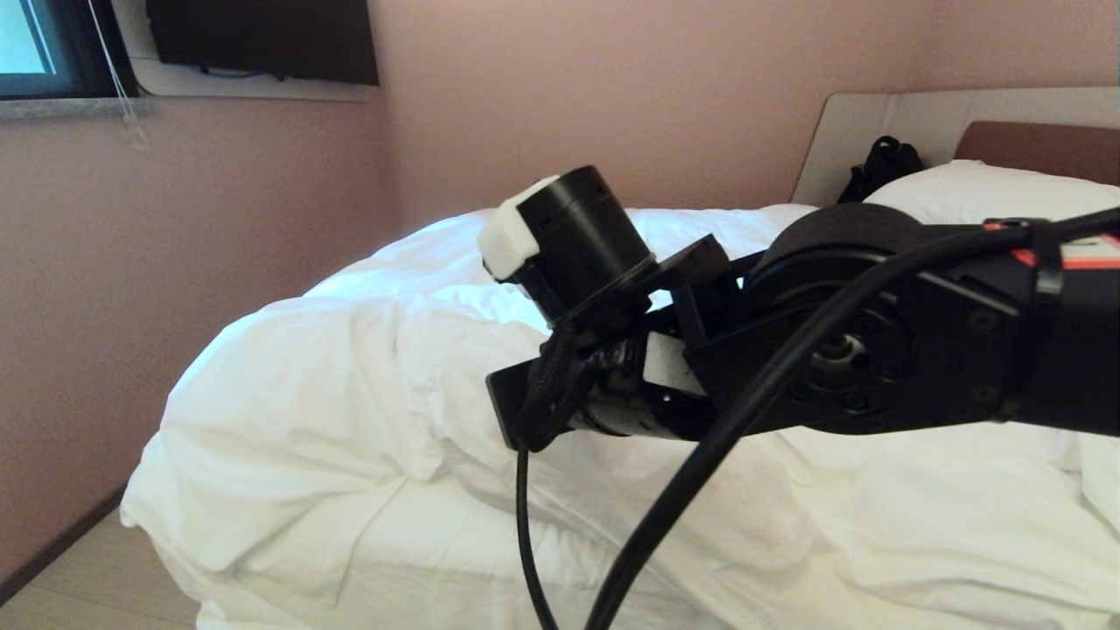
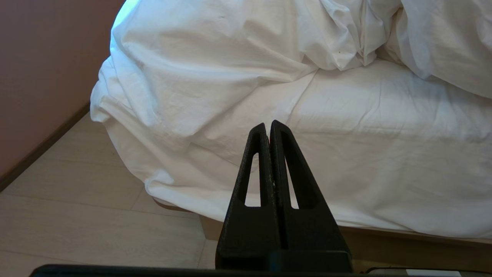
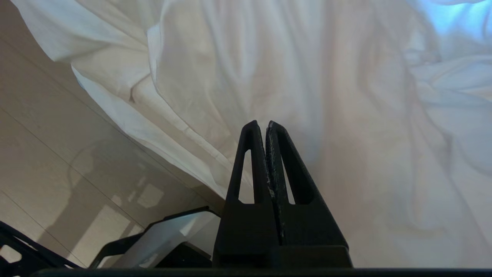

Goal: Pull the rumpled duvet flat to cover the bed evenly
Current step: Flatten the corners of the folded blanket

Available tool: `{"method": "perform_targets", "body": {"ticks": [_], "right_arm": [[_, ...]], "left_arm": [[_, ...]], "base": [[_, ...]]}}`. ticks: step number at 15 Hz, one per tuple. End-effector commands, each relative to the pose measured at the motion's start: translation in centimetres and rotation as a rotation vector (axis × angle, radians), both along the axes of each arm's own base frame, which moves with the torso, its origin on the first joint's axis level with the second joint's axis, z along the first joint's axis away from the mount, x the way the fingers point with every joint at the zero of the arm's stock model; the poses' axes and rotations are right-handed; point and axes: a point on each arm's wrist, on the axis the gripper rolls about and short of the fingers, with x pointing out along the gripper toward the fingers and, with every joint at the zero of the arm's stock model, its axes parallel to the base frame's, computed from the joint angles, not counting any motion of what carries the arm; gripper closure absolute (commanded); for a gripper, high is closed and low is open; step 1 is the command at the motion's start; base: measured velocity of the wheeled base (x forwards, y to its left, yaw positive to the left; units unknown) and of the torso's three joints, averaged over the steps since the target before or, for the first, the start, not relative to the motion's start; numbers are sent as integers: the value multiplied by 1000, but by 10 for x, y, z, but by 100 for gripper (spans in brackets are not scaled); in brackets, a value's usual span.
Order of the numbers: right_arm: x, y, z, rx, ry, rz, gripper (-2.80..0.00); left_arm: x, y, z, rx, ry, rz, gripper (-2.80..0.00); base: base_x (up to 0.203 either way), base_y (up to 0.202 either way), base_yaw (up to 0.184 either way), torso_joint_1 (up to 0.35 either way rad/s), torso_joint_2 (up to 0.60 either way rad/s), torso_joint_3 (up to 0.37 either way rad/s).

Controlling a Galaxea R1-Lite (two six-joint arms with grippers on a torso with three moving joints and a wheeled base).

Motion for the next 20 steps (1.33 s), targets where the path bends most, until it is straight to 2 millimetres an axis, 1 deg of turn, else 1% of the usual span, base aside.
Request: {"method": "perform_targets", "body": {"ticks": [1,5,8,9,15,16,18,20], "right_arm": [[-4,12,-13,-40,13,30,0],[-22,22,-15,-105,-29,86,0],[-27,22,-12,-142,-72,77,0],[-27,22,-12,-143,-75,74,-280],[-27,20,-11,-194,-115,52,-280],[-25,21,-14,-219,-122,64,-280],[-20,27,-26,-266,-125,60,-280],[-9,31,-41,-307,-120,37,-280]], "left_arm": [[0,0,0,0,0,1,0],[0,0,0,0,1,1,0],[0,0,0,0,0,2,0],[0,0,0,0,1,2,0],[0,0,0,0,1,0,0],[0,0,0,0,1,1,0],[0,0,0,0,1,0,0],[0,0,0,0,0,2,0]], "base": [[0,0,0,0,0,0],[0,0,0,0,0,0],[0,0,0,0,0,0],[0,0,0,0,0,0],[0,0,0,0,0,0],[0,0,0,0,0,0],[0,0,0,0,0,0],[0,0,0,0,0,0]]}}
